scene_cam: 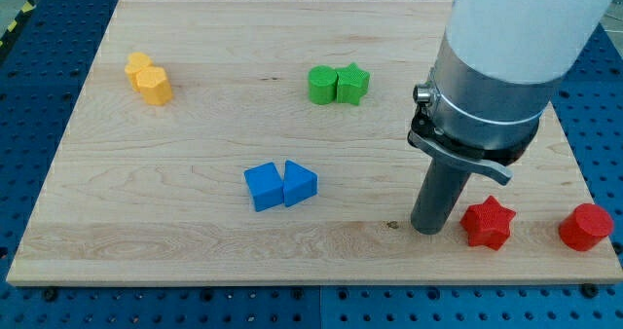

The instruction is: Move red star towards red circle

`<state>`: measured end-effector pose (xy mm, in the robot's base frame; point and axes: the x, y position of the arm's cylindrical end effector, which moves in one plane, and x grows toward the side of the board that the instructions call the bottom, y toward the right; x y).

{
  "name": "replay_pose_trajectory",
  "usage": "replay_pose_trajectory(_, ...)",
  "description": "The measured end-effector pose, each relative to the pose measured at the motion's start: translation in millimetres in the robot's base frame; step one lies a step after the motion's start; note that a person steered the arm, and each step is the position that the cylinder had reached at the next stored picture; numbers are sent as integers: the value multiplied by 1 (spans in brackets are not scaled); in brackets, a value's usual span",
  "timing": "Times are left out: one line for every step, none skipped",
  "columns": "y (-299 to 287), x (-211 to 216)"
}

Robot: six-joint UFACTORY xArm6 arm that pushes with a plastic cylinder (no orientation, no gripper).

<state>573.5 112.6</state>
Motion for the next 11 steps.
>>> replay_pose_trajectory(8,4)
replay_pose_trajectory(21,4)
replay_pose_trajectory(32,4)
replay_pose_trajectory(48,4)
replay_pose_trajectory(68,4)
replay_pose_trajectory(79,4)
replay_pose_trajectory(79,4)
replay_pose_trajectory(82,8)
replay_pose_trajectory(83,11)
replay_pose_trajectory(85,18)
replay_pose_trajectory(90,23)
